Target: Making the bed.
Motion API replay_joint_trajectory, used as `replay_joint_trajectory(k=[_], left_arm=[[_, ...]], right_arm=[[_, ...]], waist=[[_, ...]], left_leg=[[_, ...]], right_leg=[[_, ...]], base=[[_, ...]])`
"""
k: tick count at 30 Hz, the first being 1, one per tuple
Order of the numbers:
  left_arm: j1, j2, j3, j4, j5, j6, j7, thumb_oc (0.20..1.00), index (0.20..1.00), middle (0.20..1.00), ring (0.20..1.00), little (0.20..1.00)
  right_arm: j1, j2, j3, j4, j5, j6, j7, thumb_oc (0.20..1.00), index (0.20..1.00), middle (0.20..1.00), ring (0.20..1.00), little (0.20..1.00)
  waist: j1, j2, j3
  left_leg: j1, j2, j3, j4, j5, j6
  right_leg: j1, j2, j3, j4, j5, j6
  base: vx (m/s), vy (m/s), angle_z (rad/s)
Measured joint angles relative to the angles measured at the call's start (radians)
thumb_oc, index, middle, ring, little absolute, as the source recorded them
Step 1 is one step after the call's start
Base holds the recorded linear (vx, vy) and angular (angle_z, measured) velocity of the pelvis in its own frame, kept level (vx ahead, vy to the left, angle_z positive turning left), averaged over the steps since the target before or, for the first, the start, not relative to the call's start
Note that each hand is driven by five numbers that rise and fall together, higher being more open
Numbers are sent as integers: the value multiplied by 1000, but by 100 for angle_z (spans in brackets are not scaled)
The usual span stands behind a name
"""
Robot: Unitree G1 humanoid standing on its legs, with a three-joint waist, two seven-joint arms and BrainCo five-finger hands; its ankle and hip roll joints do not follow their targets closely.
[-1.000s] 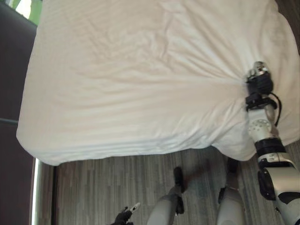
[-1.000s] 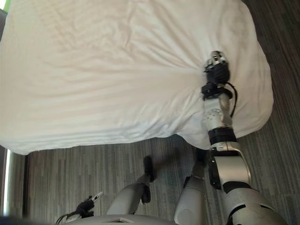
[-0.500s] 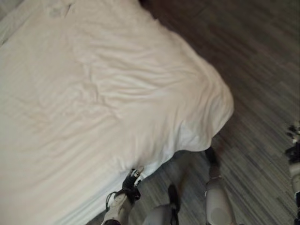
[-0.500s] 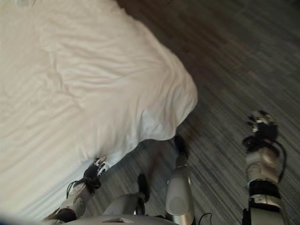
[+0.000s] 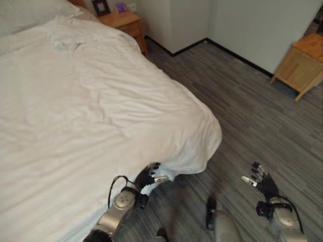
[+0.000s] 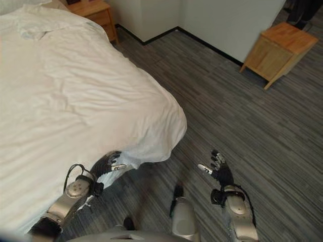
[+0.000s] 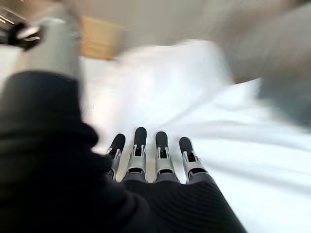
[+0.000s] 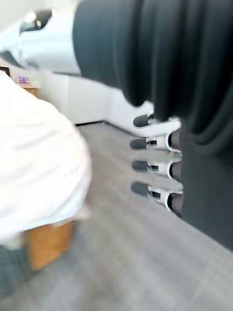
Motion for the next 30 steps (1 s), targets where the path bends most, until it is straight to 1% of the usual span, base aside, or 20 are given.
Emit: replay_joint_trajectory(k=[1, 2, 3, 4, 6, 8, 10, 11, 12, 13, 14, 15, 17, 20, 22, 24, 26, 27, 29, 30], left_arm=[[33, -41, 20, 30, 8, -18, -7, 1000, 1000, 1000, 1000, 1000], [33, -58, 26, 87, 7, 17, -5, 1000, 1000, 1000, 1000, 1000], [22, -54, 34, 105, 6, 29, -5, 1000, 1000, 1000, 1000, 1000], [-48, -60, 17, 203, 5, 47, -7, 1000, 1000, 1000, 1000, 1000], [-103, -93, -23, 259, -1, 47, -16, 1000, 1000, 1000, 1000, 1000], [-135, -112, -47, 318, -4, 55, -27, 1000, 1000, 1000, 1000, 1000], [-185, -146, -95, 370, -13, 61, -32, 1000, 1000, 1000, 1000, 1000], [-191, -173, -99, 375, -13, 62, -35, 1000, 1000, 1000, 1000, 1000], [-202, -194, -123, 368, -27, 66, -31, 1000, 1000, 1000, 1000, 1000], [-207, -212, -145, 357, -53, 64, -15, 1000, 1000, 1000, 1000, 1000], [-201, -211, -164, 357, -52, 69, -16, 1000, 1000, 1000, 1000, 1000], [-189, -214, -172, 356, -51, 75, -14, 1000, 1000, 1000, 1000, 1000], [-170, -223, -176, 351, -45, 74, 4, 1000, 1000, 1000, 1000, 1000], [-173, -197, -128, 331, 22, 70, 38, 1000, 1000, 1000, 1000, 1000], [-169, -201, -34, 344, 120, 65, 93, 1000, 1000, 1000, 1000, 1000], [-176, -205, 33, 417, 168, 66, 151, 1000, 1000, 1000, 1000, 1000], [-173, -203, 62, 445, 202, 75, 180, 1000, 1000, 1000, 1000, 1000], [-173, -203, 65, 451, 205, 76, 196, 1000, 1000, 1000, 1000, 1000], [-159, -205, 67, 450, 205, 73, 215, 1000, 1000, 1000, 1000, 1000], [-153, -209, 76, 449, 205, 73, 216, 1000, 1000, 1000, 1000, 1000]], right_arm=[[3, -23, 3, 0, -39, 11, 3, 1000, 1000, 1000, 1000, 1000], [-8, -31, 15, -11, -76, 11, 6, 1000, 1000, 1000, 1000, 1000], [-19, -40, 21, -40, -96, 9, 6, 1000, 1000, 1000, 1000, 1000], [-30, -65, 37, -91, -107, 11, 8, 1000, 1000, 1000, 1000, 1000], [-19, -92, 5, -94, -142, 20, 9, 1000, 1000, 1000, 1000, 1000], [-9, -103, -20, -98, -155, 32, 6, 1000, 1000, 1000, 1000, 1000], [43, -119, -54, -99, -178, 42, 3, 1000, 1000, 1000, 1000, 1000], [51, -134, -49, -90, -178, 42, 1, 1000, 1000, 1000, 1000, 1000], [50, -138, -48, -75, -181, 52, 2, 1000, 1000, 1000, 1000, 1000], [10, -138, -29, -76, -181, 69, 5, 1000, 1000, 1000, 1000, 1000], [-14, -133, -17, -80, -180, 69, 6, 1000, 1000, 1000, 1000, 1000], [-31, -131, 2, -88, -180, 65, 6, 1000, 1000, 1000, 1000, 1000], [-20, -137, 22, -96, -181, 60, 5, 1000, 1000, 1000, 1000, 1000], [20, -137, 30, -112, -181, 56, 2, 1000, 1000, 1000, 1000, 1000], [17, -134, 32, -103, -182, 54, -6, 1000, 1000, 1000, 1000, 1000], [-36, -134, 44, -65, -182, 49, -18, 1000, 1000, 1000, 1000, 1000], [-50, -146, 53, -67, -182, 47, -21, 1000, 1000, 1000, 1000, 1000], [-49, -153, 54, -67, -182, 46, -22, 1000, 1000, 1000, 1000, 1000], [-50, -157, 50, -68, -183, 46, -24, 1000, 1000, 1000, 1000, 1000], [-56, -158, 51, -69, -183, 46, -25, 1000, 1000, 1000, 1000, 1000]], waist=[[50, 22, -6], [69, 11, -21], [58, 10, -21], [36, 14, -31], [1, 26, -40], [-30, 35, -48], [-44, 26, -43], [-60, 20, -39], [-54, 11, -30], [13, -30, 2], [34, -41, 19], [38, -51, 32], [47, -25, 50], [46, -16, 55], [78, -4, 59], [118, 47, 61], [123, 49, 68], [131, 42, 70], [135, 26, 57], [135, 19, 54]], left_leg=[[43, 10, 85, -4, -3, -5], [58, 6, 127, 9, -19, -30], [59, 8, 157, 13, -46, -91], [64, 41, 197, 12, -8, -107], [77, 99, 141, 49, 30, -75], [49, 167, 104, 212, 41, -83], [-72, 217, 6, 474, 67, -95], [-123, 201, -50, 509, 91, -124], [-229, 144, -197, 670, 248, -57], [-357, -32, -411, 907, 347, -84], [-389, -85, -416, 943, 290, -116], [-433, -130, -425, 955, 233, -119], [-526, -168, -373, 907, 191, -117], [-609, -187, -277, 744, 196, -110], [-564, -165, -175, 376, 206, -96], [-458, -113, -85, -34, 229, -67], [-433, -103, -18, -101, 241, -47], [-427, -108, 2, -100, 260, -22], [-427, -105, 29, -100, 274, -2], [-431, -104, 49, -98, 274, -2]], right_leg=[[49, -63, -138, 3, -21, -18], [65, -90, -169, -42, 23, -26], [58, -94, -184, -55, 38, -18], [9, -22, -118, -86, 83, -13], [12, 76, -77, -125, 70, -56], [35, 142, -36, -153, 48, -89], [88, 186, -1, -230, 61, -127], [99, 193, -1, -245, 59, -144], [99, 214, 52, -245, 70, -184], [92, 182, 146, -269, 84, -183], [113, 178, 160, -294, 100, -173], [143, 178, 180, -338, 115, -174], [198, 208, 196, -366, 110, -189], [216, 240, 197, -396, 90, -186], [228, 285, 204, -426, 69, -151], [268, 355, 187, -415, 35, -102], [323, 380, 184, -421, 10, -121], [348, 381, 185, -420, -7, -106], [382, 386, 205, -420, -41, -91], [386, 386, 210, -405, -55, -109]], base=[[28, -243, -156], [84, -369, -144], [163, -376, -175], [201, -368, -143], [186, -351, -148], [104, -249, -111], [125, -335, -70], [106, -322, -42], [104, -268, -112], [79, -195, -161], [60, -125, -179], [46, -37, -95], [161, -91, -83], [371, -17, -36], [606, 82, -39], [499, 53, -51], [494, 79, -16], [359, 77, -7], [595, 113, -7], [420, 76, -12]])
